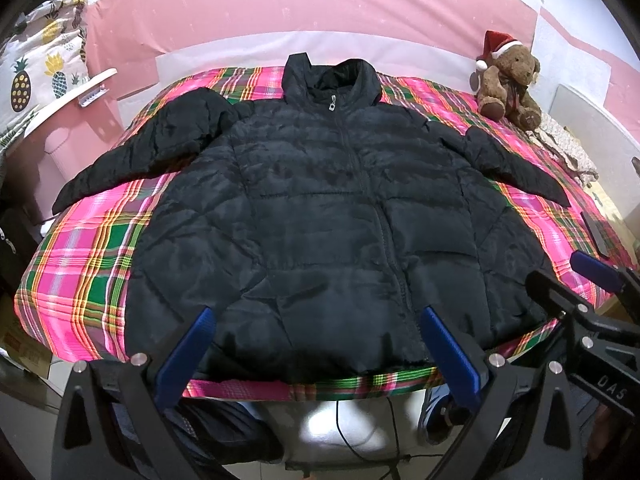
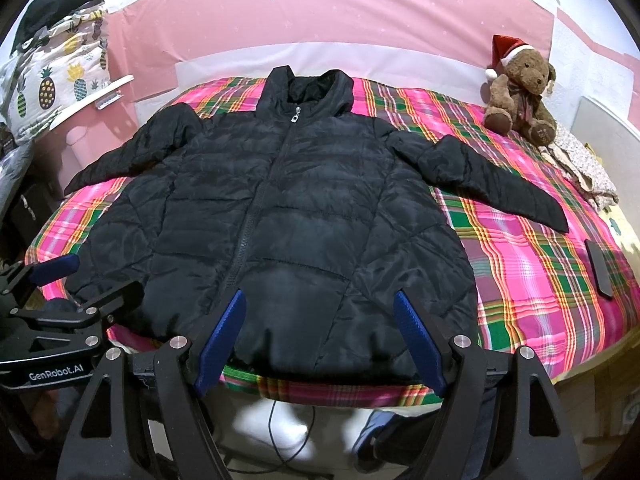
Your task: Fold large clothes
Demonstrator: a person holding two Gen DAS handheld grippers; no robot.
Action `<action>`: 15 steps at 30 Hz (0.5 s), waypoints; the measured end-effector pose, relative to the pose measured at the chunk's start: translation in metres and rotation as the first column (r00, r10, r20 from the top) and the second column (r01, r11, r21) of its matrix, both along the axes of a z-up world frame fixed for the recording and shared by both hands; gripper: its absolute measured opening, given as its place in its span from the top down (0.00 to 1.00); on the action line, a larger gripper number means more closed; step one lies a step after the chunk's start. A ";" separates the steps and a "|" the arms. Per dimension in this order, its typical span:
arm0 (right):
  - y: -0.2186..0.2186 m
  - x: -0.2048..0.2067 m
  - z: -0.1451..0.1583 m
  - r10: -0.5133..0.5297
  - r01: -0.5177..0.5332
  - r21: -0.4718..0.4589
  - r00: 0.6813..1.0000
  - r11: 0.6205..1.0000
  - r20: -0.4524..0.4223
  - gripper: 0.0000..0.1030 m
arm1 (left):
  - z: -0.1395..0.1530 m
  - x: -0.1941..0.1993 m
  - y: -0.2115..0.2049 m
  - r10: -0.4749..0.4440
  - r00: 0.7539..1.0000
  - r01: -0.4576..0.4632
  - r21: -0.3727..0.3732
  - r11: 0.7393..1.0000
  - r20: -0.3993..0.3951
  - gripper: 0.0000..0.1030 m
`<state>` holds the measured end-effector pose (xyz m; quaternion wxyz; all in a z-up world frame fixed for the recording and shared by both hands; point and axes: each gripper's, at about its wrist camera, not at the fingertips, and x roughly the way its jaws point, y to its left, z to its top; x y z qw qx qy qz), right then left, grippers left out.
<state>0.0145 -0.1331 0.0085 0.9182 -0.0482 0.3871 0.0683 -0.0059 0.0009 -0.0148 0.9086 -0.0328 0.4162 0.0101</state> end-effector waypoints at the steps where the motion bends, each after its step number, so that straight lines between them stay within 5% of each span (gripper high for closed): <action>1: 0.000 0.001 -0.001 -0.001 0.001 -0.001 1.000 1.000 -0.003 0.26 | 0.000 0.003 0.002 0.001 1.000 -0.001 0.002 1.000 -0.002 0.00; 15: 0.017 0.056 -0.004 0.058 -0.058 -0.015 0.998 0.998 -0.009 0.26 | 0.001 0.056 0.051 0.065 0.998 -0.065 0.010 0.998 0.026 0.00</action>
